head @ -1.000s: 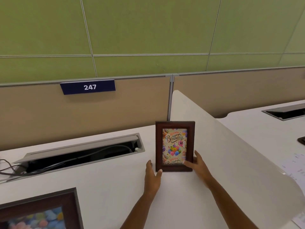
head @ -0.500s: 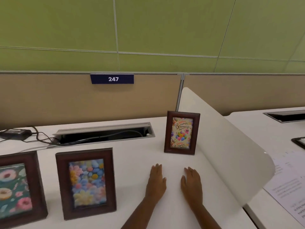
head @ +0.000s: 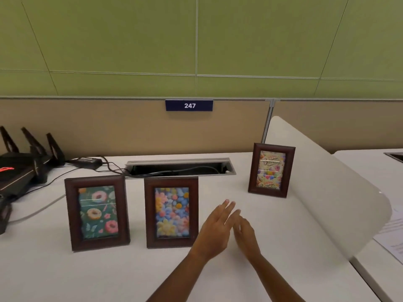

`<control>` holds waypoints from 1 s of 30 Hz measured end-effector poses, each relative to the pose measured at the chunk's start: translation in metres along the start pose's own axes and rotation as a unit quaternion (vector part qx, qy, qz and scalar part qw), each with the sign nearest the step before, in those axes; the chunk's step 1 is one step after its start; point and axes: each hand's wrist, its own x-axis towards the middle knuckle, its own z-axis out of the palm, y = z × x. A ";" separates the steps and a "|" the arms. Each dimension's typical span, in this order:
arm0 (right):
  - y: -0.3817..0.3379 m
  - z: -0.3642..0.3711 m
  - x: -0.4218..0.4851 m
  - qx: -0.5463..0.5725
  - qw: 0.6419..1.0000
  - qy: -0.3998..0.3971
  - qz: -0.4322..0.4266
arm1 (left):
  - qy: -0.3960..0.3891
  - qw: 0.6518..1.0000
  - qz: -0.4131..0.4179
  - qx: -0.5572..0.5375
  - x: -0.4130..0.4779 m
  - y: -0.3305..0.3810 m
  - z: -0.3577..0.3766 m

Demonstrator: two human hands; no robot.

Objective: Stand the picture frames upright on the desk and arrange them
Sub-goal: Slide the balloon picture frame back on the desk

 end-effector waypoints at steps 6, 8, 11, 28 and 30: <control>-0.040 0.034 -0.002 0.144 0.984 -0.100 -0.012 | 0.106 0.990 -0.078 0.045 -0.033 -0.048 -0.047; -0.051 0.040 -0.002 0.183 0.975 -0.124 -0.026 | 0.161 0.979 -0.113 0.046 -0.048 -0.065 -0.056; -0.064 0.047 0.001 0.214 0.963 -0.158 -0.033 | 0.211 0.956 -0.203 -0.012 -0.067 -0.083 -0.062; -0.080 0.066 0.046 0.283 0.922 -0.254 0.066 | 0.126 0.847 -0.435 -0.278 -0.088 -0.120 -0.036; -0.084 0.068 0.056 0.286 0.923 -0.250 0.065 | 0.143 0.838 -0.450 -0.275 -0.076 -0.124 -0.035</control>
